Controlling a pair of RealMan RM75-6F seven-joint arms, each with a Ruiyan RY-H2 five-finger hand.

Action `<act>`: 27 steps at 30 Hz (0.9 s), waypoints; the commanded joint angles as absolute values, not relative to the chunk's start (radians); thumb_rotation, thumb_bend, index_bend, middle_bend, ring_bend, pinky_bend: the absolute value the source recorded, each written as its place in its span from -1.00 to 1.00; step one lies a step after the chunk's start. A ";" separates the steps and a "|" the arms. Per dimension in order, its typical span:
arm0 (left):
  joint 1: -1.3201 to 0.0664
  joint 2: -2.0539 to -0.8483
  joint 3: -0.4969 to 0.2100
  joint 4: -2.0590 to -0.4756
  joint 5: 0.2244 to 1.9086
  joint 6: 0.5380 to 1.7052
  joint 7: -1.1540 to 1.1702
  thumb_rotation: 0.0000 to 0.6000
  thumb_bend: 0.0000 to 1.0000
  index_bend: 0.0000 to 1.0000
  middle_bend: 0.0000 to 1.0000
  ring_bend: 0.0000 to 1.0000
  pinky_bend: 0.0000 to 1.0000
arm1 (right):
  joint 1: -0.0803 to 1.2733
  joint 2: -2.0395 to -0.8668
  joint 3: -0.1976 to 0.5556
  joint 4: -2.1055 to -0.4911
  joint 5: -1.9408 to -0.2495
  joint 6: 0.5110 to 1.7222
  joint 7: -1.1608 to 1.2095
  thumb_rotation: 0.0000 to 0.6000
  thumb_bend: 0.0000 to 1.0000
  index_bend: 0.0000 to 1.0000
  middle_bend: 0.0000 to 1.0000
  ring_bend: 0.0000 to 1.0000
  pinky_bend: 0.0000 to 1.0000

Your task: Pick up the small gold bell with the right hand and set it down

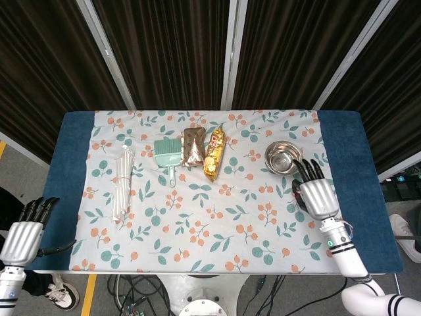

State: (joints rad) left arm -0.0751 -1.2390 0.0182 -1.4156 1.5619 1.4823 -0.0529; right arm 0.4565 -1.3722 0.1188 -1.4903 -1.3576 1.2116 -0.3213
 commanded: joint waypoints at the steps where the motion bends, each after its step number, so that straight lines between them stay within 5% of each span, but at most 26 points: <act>1: -0.079 -1.243 0.020 -1.417 1.564 1.476 -0.048 -0.21 -1.00 -0.85 -0.84 -0.99 -0.82 | 0.460 -1.330 0.113 -1.549 -1.394 1.154 -0.141 1.00 -0.24 0.44 -0.82 -1.00 -1.00; 6: -0.081 -1.240 0.018 -1.426 1.570 1.481 -0.036 -0.22 -1.00 -0.85 -0.84 -0.99 -0.82 | 0.456 -1.381 0.124 -1.460 -1.403 1.219 -0.309 1.00 -0.24 0.46 -0.81 -1.00 -1.00; 27: -0.071 -1.246 0.023 -1.398 1.558 1.479 -0.063 -0.20 -1.00 -0.85 -0.84 -1.00 -0.82 | 0.549 -1.517 0.097 -1.409 -1.377 1.034 -0.331 1.00 -0.24 0.47 -0.84 -1.00 -1.00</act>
State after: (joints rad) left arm -0.0718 -1.2454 0.0231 -1.3991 1.5573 1.4785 -0.0616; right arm 0.5423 -1.5085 0.0951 -1.4175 -1.3836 1.0420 -0.3316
